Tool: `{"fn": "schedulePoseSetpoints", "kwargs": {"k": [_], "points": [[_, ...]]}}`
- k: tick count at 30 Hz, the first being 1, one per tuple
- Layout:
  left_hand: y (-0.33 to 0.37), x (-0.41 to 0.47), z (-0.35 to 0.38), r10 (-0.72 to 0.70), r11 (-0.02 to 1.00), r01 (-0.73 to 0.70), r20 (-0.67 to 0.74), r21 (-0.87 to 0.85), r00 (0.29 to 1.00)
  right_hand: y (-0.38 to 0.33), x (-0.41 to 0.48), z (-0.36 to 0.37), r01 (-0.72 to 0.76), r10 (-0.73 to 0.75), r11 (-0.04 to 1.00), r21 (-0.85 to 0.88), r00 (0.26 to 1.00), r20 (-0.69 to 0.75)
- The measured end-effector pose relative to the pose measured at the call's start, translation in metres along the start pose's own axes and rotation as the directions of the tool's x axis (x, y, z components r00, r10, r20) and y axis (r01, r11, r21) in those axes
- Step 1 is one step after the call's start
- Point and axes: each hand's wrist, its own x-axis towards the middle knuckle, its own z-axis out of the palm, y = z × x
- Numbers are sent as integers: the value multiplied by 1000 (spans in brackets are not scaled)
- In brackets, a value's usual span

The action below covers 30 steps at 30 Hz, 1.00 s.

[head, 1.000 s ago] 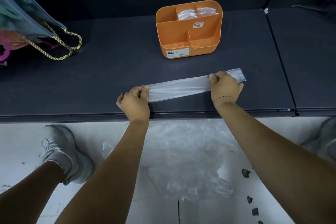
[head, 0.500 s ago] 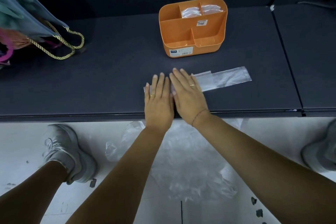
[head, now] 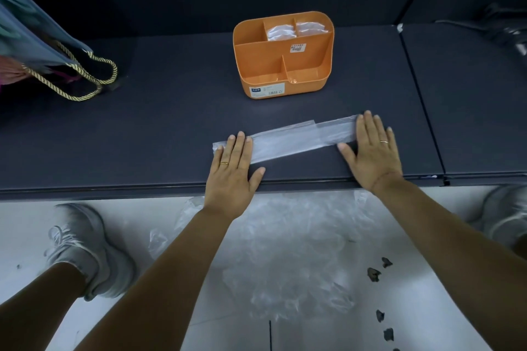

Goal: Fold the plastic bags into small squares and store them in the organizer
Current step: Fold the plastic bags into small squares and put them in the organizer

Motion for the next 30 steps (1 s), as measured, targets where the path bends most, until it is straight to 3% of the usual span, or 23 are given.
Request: {"fn": "schedulePoseSetpoints", "kwargs": {"k": [6,12,18,21,24,30], "points": [[8,0,-7,8,1000,-8,-41,6,999,21,17,-26,-3,58,925,380,990,-132],[71,12,-5,-39,979,30,-42,-199,998,27,43,-43,-30,55,910,414,997,-48],[62,14,6,40,999,-40,-13,-20,999,29,43,-46,-49,56,851,523,998,2],[46,15,6,139,990,-139,-25,1,990,27,33,-57,-111,70,672,732,994,86],[27,18,4,250,968,-250,13,16,968,28,19,-57,-247,69,512,823,967,247],[-3,14,0,410,904,-412,37,118,911,36,-13,-53,-389,22,492,779,900,436]]}}
